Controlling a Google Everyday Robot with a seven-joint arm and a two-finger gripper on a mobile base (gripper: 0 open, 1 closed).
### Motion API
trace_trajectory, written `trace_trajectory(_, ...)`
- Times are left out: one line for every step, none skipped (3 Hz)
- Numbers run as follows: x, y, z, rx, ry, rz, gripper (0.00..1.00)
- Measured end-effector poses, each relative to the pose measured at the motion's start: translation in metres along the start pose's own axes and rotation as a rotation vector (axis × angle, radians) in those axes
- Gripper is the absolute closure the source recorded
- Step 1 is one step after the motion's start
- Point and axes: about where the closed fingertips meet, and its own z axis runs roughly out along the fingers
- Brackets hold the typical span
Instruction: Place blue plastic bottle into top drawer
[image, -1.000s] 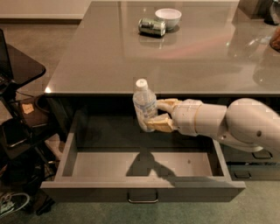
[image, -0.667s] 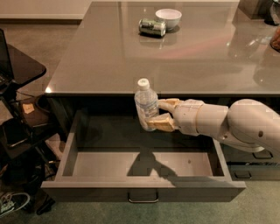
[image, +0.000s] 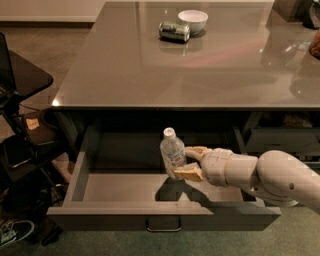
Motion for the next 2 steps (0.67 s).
trace_trajectory(0.0004, 0.0005, 0.0002, -0.001, 0.001, 0.0, 1.0)
trace_trajectory(0.0004, 0.0005, 0.0002, -0.001, 0.001, 0.0, 0.81)
